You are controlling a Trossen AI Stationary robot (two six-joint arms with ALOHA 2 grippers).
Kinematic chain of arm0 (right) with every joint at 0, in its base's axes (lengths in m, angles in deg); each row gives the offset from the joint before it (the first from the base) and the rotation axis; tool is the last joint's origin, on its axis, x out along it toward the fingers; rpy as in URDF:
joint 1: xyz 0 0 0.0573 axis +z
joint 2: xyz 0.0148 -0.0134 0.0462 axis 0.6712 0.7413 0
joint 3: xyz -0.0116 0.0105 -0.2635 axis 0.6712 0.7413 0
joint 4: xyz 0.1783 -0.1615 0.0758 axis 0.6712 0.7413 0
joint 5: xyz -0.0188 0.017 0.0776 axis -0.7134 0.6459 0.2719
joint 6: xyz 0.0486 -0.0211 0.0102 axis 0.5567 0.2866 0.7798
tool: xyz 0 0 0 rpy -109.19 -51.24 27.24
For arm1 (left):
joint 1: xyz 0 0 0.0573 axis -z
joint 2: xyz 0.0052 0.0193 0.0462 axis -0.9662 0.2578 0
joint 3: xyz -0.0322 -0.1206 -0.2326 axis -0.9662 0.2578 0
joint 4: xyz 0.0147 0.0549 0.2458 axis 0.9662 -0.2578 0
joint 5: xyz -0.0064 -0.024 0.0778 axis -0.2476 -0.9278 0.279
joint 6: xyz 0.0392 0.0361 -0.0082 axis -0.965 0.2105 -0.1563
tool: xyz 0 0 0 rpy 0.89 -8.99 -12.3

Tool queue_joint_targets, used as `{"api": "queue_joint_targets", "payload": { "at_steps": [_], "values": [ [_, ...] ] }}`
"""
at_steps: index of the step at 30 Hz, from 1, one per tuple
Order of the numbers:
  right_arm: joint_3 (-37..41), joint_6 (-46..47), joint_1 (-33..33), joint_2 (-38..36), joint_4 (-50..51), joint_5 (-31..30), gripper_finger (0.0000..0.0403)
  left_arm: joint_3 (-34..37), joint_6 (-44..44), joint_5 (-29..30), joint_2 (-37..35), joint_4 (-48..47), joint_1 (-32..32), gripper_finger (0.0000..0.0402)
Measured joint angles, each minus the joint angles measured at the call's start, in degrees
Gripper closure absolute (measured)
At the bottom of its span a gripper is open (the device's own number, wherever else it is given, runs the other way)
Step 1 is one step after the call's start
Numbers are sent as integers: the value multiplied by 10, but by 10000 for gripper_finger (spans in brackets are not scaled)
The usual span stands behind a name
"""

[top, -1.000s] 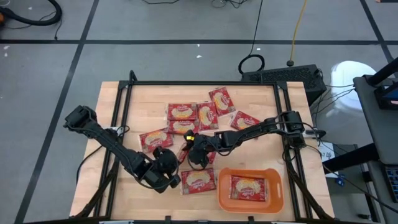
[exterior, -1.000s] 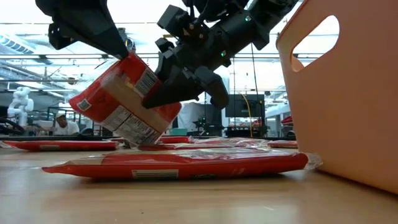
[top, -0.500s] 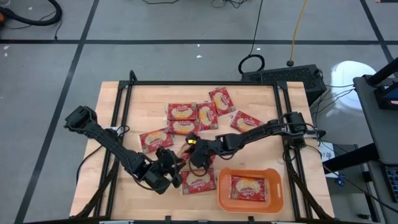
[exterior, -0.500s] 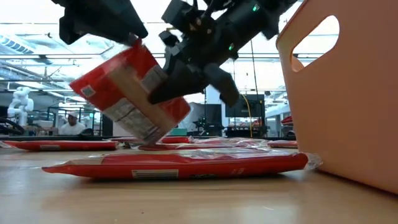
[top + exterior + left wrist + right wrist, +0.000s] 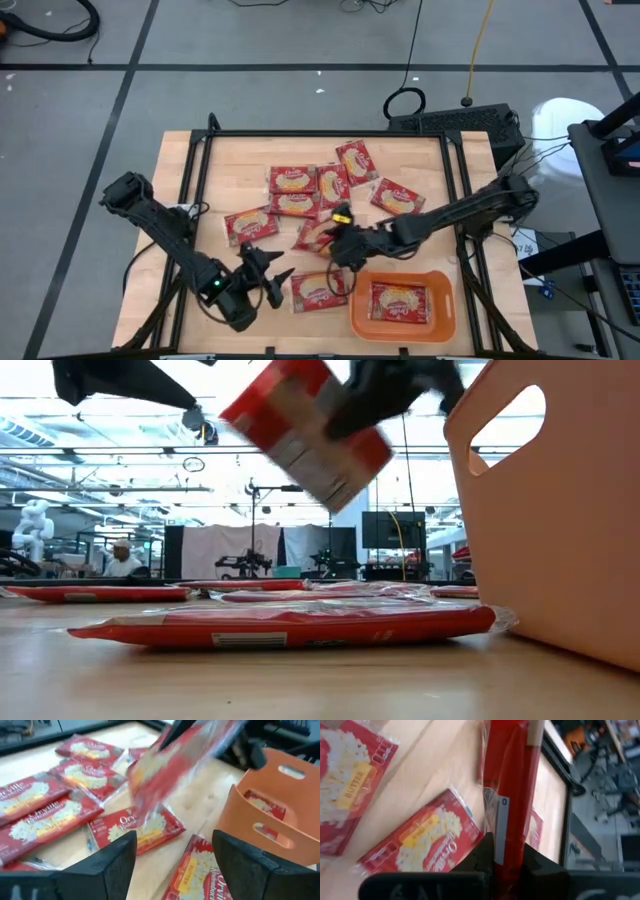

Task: Sort popcorn bags into baskets
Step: Put the red popcorn bag into the orange bin

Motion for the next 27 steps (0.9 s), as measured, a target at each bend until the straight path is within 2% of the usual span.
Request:
{"api": "queue_joint_targets", "payload": {
  "at_steps": [6,11,17,22,27],
  "values": [
    [0,183,78,-95,120,-47,385,0,18,45,0,7,8,157],
    [-25,349,148,-135,222,-59,385,0,11,58,0,13,-8,158],
    [-87,532,219,-115,377,-42,385,0,11,59,0,16,-30,158],
    [-108,632,255,-91,415,13,385,0,11,59,0,16,-41,158],
    [-131,723,281,-66,452,43,385,0,9,55,0,16,-44,158]
  ]
}}
